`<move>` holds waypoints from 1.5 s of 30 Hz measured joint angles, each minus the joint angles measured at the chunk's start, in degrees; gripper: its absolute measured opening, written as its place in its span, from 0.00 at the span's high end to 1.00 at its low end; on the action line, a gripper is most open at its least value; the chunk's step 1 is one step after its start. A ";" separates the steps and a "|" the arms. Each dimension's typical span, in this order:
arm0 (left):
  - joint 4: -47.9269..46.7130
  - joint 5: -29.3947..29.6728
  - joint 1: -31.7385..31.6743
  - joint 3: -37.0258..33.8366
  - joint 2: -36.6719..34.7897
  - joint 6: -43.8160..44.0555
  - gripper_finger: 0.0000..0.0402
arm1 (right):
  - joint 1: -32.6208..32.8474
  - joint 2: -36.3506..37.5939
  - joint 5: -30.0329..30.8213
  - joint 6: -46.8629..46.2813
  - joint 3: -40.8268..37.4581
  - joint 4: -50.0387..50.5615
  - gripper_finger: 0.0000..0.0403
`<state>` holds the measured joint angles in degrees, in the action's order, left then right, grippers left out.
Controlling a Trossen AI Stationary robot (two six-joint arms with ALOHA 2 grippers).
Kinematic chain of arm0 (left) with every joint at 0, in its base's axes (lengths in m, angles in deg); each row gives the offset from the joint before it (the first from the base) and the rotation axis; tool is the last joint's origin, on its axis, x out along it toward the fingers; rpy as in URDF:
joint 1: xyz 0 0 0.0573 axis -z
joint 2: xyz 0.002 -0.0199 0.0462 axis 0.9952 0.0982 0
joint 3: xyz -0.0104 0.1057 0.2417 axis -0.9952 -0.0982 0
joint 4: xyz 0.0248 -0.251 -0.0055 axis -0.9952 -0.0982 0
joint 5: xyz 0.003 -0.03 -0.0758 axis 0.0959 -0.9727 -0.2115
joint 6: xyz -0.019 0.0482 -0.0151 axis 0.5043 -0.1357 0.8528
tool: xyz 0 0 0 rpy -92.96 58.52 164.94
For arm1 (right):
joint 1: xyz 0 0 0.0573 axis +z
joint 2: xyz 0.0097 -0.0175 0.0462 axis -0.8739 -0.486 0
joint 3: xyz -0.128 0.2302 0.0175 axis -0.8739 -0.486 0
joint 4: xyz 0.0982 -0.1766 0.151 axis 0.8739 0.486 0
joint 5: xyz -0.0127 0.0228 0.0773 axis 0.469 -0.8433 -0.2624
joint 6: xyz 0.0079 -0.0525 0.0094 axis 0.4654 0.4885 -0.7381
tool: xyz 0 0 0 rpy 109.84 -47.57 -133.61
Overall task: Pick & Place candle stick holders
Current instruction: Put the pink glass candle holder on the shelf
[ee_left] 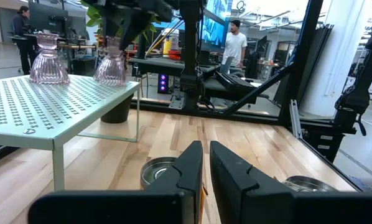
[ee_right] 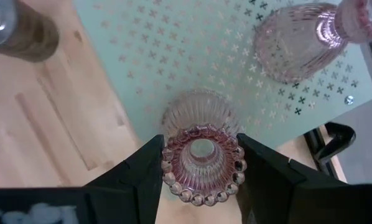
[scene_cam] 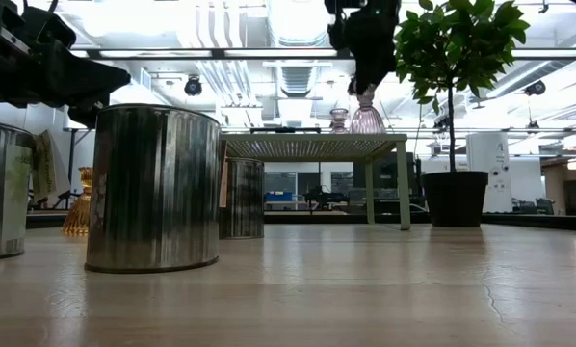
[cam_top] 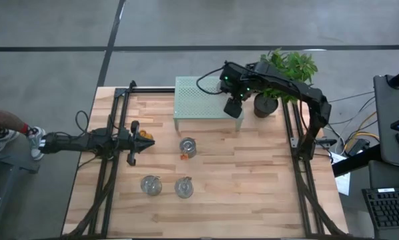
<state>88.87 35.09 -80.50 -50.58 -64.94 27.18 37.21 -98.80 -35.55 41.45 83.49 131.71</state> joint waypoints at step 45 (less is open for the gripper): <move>0.01 -0.02 0.01 0.01 0.00 -0.01 0.91 | -2.22 0.00 4.52 4.00 -0.10 -1.40 0.32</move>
<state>88.88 35.07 -80.49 -50.57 -64.93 27.17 35.00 -98.80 -31.02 45.45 83.39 130.31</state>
